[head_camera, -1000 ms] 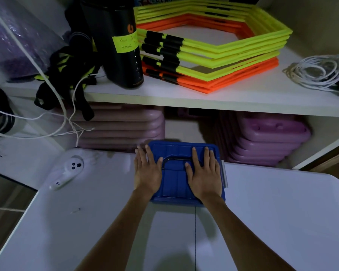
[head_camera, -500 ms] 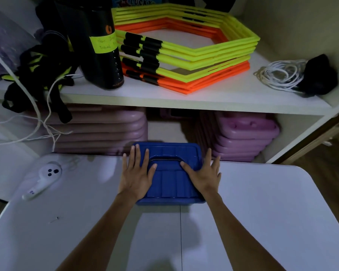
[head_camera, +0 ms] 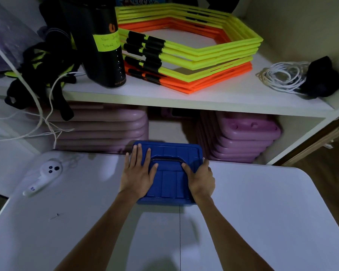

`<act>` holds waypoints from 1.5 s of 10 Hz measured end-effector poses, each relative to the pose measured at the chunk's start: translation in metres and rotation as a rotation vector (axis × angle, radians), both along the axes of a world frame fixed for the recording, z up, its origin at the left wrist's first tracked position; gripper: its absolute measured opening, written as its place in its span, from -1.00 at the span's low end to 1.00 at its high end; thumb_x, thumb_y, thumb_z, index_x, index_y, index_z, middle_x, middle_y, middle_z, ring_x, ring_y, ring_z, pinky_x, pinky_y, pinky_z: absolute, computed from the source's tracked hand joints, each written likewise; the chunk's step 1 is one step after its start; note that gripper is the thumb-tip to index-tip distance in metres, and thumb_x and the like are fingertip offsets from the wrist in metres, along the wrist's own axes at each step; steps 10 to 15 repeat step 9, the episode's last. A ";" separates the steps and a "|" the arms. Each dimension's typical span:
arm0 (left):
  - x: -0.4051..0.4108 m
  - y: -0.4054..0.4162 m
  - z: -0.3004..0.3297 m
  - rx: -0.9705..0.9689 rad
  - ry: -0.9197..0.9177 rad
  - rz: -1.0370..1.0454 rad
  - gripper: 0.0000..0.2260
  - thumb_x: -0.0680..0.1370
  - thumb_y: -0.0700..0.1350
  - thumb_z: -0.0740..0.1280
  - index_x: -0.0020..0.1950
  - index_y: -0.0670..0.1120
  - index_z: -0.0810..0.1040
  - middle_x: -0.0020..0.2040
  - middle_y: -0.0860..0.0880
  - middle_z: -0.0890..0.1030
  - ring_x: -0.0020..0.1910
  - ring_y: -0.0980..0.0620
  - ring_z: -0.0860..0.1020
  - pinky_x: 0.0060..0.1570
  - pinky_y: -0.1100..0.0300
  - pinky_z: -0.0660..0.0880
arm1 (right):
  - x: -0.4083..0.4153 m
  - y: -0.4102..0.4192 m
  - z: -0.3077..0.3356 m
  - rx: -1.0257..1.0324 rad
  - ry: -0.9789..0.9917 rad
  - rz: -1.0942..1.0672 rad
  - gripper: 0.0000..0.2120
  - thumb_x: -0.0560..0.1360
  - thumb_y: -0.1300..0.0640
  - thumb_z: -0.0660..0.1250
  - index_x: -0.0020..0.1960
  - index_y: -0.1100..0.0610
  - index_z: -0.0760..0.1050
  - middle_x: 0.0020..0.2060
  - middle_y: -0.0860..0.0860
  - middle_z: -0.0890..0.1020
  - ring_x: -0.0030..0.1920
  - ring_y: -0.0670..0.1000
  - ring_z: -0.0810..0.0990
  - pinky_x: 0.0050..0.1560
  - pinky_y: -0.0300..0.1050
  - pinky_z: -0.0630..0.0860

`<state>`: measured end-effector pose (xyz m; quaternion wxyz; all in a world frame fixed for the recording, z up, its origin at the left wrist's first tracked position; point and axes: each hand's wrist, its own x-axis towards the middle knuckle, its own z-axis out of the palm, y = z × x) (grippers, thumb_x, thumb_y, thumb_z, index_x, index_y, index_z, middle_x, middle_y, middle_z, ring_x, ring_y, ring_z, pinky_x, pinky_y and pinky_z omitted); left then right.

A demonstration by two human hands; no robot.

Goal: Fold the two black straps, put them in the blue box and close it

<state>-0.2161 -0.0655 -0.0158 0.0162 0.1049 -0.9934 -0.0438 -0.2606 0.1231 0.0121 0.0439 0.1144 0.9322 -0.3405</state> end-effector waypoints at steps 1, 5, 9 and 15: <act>0.000 0.000 0.000 0.000 0.000 -0.002 -0.38 0.57 0.22 -0.32 0.56 -0.07 -0.19 0.57 -0.20 -0.19 0.53 -0.11 -0.27 0.48 -0.03 -0.26 | 0.001 -0.007 0.000 0.100 0.020 0.024 -0.34 0.52 -0.22 0.28 0.42 0.17 0.19 0.20 0.20 0.53 0.12 0.27 0.58 -0.04 0.10 0.53; -0.001 -0.001 -0.002 0.032 0.004 -0.013 -0.34 0.55 0.23 -0.37 0.56 -0.11 -0.22 0.56 -0.22 -0.21 0.51 -0.09 -0.33 0.47 -0.04 -0.33 | 0.003 -0.019 -0.025 0.506 0.247 0.575 -0.33 0.56 -0.30 -0.30 0.59 -0.04 -0.16 0.57 0.12 -0.16 0.55 0.14 -0.30 0.49 0.09 -0.36; 0.025 -0.010 0.013 0.431 0.157 -0.009 -0.25 0.46 0.38 -0.42 0.55 0.04 -0.12 0.59 -0.09 -0.09 0.54 0.01 -0.23 0.50 0.07 -0.21 | 0.008 -0.006 0.016 0.153 -0.071 0.636 -0.27 0.53 -0.36 -0.11 0.58 -0.06 -0.19 0.59 0.10 -0.15 0.56 0.09 -0.25 0.50 -0.05 -0.29; 0.025 -0.010 0.013 0.431 0.157 -0.009 -0.25 0.46 0.38 -0.42 0.55 0.04 -0.12 0.59 -0.09 -0.09 0.54 0.01 -0.23 0.50 0.07 -0.21 | 0.008 -0.006 0.016 0.153 -0.071 0.636 -0.27 0.53 -0.36 -0.11 0.58 -0.06 -0.19 0.59 0.10 -0.15 0.56 0.09 -0.25 0.50 -0.05 -0.29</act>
